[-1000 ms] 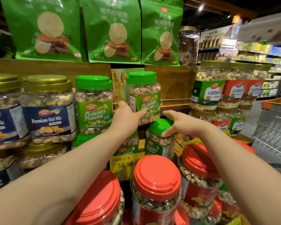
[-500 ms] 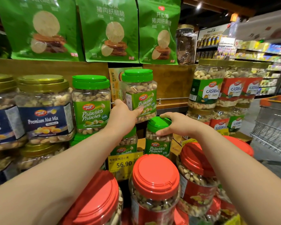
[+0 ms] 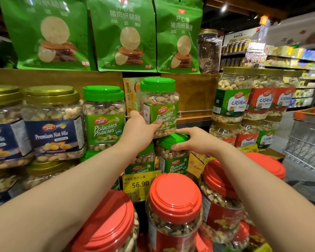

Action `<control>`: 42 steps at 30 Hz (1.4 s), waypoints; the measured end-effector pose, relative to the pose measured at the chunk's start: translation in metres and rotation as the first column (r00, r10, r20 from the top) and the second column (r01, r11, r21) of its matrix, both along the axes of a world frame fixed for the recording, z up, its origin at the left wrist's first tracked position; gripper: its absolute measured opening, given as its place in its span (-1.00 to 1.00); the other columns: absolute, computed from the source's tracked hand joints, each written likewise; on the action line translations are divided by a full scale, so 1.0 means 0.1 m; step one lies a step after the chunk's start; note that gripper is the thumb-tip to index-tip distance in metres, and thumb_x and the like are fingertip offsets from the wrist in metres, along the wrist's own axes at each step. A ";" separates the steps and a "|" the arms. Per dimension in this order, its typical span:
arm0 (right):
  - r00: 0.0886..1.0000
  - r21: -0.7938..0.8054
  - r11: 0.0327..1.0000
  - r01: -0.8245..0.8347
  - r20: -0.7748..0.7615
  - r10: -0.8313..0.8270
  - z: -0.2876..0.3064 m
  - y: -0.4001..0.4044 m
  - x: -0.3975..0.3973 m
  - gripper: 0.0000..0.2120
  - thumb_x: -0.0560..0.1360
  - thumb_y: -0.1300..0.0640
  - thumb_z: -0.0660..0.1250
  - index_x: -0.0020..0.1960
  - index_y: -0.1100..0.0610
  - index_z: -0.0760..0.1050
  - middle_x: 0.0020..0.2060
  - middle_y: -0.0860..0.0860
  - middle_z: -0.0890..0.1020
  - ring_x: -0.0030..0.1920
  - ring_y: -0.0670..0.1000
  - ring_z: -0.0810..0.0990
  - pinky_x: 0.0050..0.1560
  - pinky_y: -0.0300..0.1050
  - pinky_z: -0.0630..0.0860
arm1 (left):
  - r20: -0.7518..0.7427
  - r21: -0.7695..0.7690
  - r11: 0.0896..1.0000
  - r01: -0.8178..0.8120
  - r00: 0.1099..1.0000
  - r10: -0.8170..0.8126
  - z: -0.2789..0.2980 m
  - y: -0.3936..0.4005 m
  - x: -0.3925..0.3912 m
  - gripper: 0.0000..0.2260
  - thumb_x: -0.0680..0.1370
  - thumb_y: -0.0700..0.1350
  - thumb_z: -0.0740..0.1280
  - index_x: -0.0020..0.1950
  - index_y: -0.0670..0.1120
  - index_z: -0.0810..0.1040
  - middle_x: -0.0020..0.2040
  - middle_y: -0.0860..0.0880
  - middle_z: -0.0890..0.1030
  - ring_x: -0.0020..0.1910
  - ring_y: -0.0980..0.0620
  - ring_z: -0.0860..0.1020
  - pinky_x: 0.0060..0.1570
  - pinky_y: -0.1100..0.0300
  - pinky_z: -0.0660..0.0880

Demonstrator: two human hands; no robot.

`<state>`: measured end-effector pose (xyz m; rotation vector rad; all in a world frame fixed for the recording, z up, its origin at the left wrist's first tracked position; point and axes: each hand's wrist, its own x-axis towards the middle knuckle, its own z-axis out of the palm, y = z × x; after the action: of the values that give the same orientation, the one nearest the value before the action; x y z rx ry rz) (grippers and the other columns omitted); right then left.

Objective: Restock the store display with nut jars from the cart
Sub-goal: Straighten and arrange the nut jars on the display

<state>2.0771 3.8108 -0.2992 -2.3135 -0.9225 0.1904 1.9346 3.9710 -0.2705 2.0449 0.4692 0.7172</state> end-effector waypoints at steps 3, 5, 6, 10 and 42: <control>0.999 0.005 0.999 -0.038 -0.024 0.038 0.01 0.00 -0.03 -0.26 0.39 -0.10 0.59 0.51 -0.05 0.42 0.25 -0.08 0.62 0.11 -0.14 0.62 0.04 -0.22 0.56 | 0.009 0.003 1.000 -0.002 1.000 0.002 0.02 0.00 -0.02 -0.46 0.59 0.09 0.42 0.39 -0.18 0.28 0.33 -0.13 0.56 0.24 -0.13 0.57 0.22 -0.06 0.55; 0.999 0.001 0.999 -0.037 -0.035 0.037 -0.01 -0.02 -0.04 -0.16 0.37 -0.16 0.58 0.56 -0.05 0.34 0.33 -0.07 0.57 0.19 -0.10 0.59 0.12 -0.19 0.54 | 0.004 0.006 1.000 -0.002 1.000 0.002 0.02 0.00 -0.03 -0.46 0.59 0.09 0.41 0.38 -0.18 0.28 0.33 -0.14 0.56 0.24 -0.13 0.57 0.22 -0.07 0.55; 0.999 0.026 0.999 -0.032 -0.035 0.033 -0.01 -0.03 -0.05 -0.08 0.33 -0.23 0.57 0.59 -0.05 0.29 0.39 -0.06 0.52 0.27 -0.06 0.55 0.20 -0.15 0.52 | 0.004 0.009 1.000 -0.002 1.000 0.002 0.02 0.00 -0.04 -0.46 0.59 0.09 0.41 0.38 -0.18 0.28 0.33 -0.14 0.56 0.23 -0.13 0.57 0.21 -0.06 0.55; 0.998 0.377 0.926 -0.009 -0.050 0.030 0.02 -0.04 -0.11 -0.02 0.31 -0.47 0.40 0.60 -0.09 0.23 0.52 -0.08 0.41 0.47 -0.07 0.41 0.45 0.01 0.41 | -0.025 0.039 0.999 0.008 1.000 -0.007 0.02 0.00 -0.04 -0.44 0.60 0.09 0.40 0.41 -0.18 0.27 0.33 -0.14 0.55 0.24 -0.14 0.56 0.19 -0.02 0.54; 0.976 0.393 0.919 0.021 -0.206 0.066 -0.02 0.18 -0.24 -0.51 0.64 -0.26 0.19 0.48 -0.07 0.46 0.34 -0.10 0.59 0.33 -0.05 0.55 0.24 -0.08 0.49 | -0.216 0.158 0.987 0.010 0.976 0.025 -0.07 0.03 0.01 -0.45 0.72 -0.04 0.19 0.63 -0.18 0.07 0.47 -0.20 0.45 0.40 -0.20 0.47 0.36 -0.12 0.44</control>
<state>2.0528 3.8286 -0.3017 -1.8699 -0.7944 0.2368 1.9358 3.9745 -0.2777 2.2849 0.5597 0.5519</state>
